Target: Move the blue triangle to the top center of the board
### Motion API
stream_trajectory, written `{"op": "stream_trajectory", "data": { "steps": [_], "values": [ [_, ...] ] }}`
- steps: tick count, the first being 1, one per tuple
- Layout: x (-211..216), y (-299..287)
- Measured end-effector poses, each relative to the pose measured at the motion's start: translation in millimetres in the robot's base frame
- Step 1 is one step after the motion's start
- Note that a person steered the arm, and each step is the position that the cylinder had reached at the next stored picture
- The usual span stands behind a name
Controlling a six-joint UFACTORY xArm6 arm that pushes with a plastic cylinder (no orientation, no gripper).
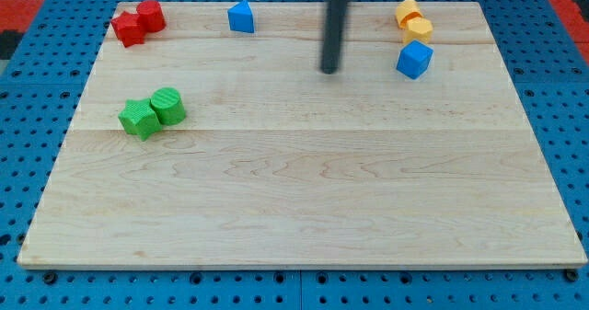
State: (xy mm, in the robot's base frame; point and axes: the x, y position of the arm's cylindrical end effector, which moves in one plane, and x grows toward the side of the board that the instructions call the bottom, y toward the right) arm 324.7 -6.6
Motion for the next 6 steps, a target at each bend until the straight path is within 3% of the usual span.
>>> {"op": "stream_trajectory", "data": {
  "steps": [1, 2, 3, 4, 5, 6],
  "values": [
    [-26.6, 11.7],
    [-85.3, -0.1],
    [-131.1, -38.4],
    [-130.1, -105.0],
    [-103.9, -131.8],
    [-86.1, -96.9]
  ]
}}
